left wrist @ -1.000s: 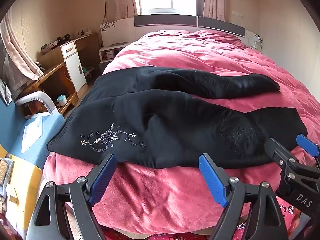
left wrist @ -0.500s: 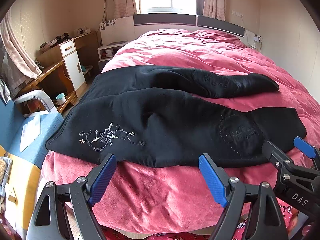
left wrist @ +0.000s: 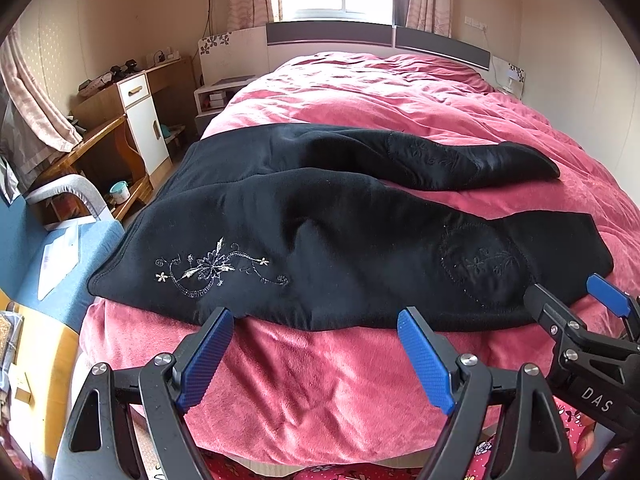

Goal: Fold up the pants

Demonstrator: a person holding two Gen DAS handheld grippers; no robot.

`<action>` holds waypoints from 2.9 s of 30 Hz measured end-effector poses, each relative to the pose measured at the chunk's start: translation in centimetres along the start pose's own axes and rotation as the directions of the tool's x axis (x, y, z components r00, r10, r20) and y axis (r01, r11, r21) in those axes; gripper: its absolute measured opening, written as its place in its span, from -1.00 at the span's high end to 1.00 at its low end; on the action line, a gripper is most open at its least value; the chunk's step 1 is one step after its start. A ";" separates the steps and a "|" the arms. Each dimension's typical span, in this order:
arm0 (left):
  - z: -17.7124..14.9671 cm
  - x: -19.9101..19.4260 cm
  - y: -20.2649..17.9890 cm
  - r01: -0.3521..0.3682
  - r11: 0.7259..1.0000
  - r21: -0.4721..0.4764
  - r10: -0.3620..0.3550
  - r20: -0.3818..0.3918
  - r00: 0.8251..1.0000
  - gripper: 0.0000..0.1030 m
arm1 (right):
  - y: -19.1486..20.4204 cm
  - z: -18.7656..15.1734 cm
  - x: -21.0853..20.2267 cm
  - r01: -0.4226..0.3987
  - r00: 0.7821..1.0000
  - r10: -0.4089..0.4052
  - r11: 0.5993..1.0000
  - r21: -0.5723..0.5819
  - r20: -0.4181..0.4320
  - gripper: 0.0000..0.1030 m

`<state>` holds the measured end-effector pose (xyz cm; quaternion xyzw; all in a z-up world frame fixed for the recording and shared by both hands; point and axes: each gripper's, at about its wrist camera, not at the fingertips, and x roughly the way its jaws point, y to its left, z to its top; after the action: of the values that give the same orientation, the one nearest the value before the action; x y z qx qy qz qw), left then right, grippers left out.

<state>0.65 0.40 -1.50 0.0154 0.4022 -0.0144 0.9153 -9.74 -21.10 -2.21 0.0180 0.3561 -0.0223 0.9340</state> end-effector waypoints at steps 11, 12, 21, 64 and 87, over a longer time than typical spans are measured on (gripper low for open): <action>-0.1 0.5 0.2 -0.002 1.000 -0.011 0.002 -0.020 1.000 -0.68 | 0.1 -0.1 0.2 -0.002 1.000 0.002 1.000 -0.004 -0.007 -1.00; -0.1 0.5 0.2 -0.003 1.000 -0.011 0.003 -0.021 1.000 -0.68 | 0.1 -0.1 0.2 -0.003 1.000 0.003 1.000 -0.004 -0.009 -1.00; -0.1 0.8 0.4 -0.009 1.000 -0.012 0.008 -0.030 1.000 -0.68 | 0.2 -0.2 0.3 -0.005 1.000 0.005 1.000 -0.009 -0.017 -1.00; -1.2 8.4 22.7 -0.057 0.816 -0.576 0.063 -0.011 0.998 -0.64 | -26.1 -0.2 4.6 0.249 0.968 -0.217 0.781 0.573 -0.125 -1.00; -2.6 10.0 26.1 0.005 0.687 -0.726 -0.014 -0.006 1.000 -0.47 | -31.5 2.4 6.5 0.199 0.972 -0.234 0.737 0.646 -0.032 0.85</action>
<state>6.48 26.42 -10.16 -0.3497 0.3805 0.1410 0.8444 -5.02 -52.89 -5.34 0.2956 0.3023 -0.2520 0.8705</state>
